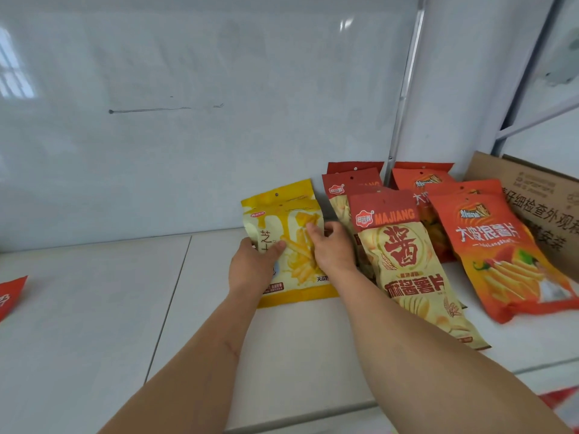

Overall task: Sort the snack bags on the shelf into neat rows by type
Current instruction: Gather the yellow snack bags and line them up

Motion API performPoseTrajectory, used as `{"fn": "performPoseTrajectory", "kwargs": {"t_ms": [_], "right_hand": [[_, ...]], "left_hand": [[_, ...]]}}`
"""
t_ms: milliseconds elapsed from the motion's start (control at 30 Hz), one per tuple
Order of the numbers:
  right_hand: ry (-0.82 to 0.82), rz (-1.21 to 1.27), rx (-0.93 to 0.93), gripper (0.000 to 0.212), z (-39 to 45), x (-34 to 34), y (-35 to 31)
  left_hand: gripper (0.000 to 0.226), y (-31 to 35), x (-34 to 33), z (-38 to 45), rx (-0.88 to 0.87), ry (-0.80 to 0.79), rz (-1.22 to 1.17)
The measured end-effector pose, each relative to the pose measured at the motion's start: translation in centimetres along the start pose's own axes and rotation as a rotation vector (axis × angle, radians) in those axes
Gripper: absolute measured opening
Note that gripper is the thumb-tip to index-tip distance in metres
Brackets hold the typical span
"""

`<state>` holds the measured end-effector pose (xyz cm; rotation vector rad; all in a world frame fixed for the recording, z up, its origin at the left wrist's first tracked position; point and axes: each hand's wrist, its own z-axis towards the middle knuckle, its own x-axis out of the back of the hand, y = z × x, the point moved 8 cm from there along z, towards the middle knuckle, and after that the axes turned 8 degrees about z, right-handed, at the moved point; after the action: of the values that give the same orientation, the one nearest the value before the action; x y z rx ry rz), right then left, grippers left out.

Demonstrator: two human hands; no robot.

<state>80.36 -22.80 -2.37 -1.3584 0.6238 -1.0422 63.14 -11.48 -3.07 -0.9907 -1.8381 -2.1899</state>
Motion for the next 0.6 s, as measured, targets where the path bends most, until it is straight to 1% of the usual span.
{"fn": "performPoseTrajectory", "kwargs": {"t_ms": [167, 267, 333, 400, 500, 600], "right_hand": [[0.017, -0.03, -0.014, 0.044, 0.5, 0.0, 0.2], [0.02, -0.044, -0.024, 0.046, 0.7, 0.0, 0.1], [0.024, -0.103, -0.002, 0.048, 0.5, 0.1, -0.4], [0.045, -0.187, 0.055, 0.051, 0.2, 0.2, -1.2], [0.086, -0.311, 0.18, 0.052, -0.3, 0.0, -3.1], [0.107, -0.529, 0.377, 0.048, -1.6, -1.6, -5.9]], "left_hand": [[0.052, 0.5, -0.5, 0.6, -0.005, -0.002, 0.005], [0.05, 1.0, -0.5, 0.9, -0.016, -0.017, -0.005], [0.049, 1.4, -0.1, 0.8, -0.022, -0.016, -0.001], [0.056, 1.1, 0.6, 0.9, 0.001, 0.006, 0.014], [0.073, 0.0, 2.4, 0.4, 0.07, 0.061, 0.113], [0.068, -1.0, 4.7, -0.5, 0.059, 0.12, 0.206]]}}
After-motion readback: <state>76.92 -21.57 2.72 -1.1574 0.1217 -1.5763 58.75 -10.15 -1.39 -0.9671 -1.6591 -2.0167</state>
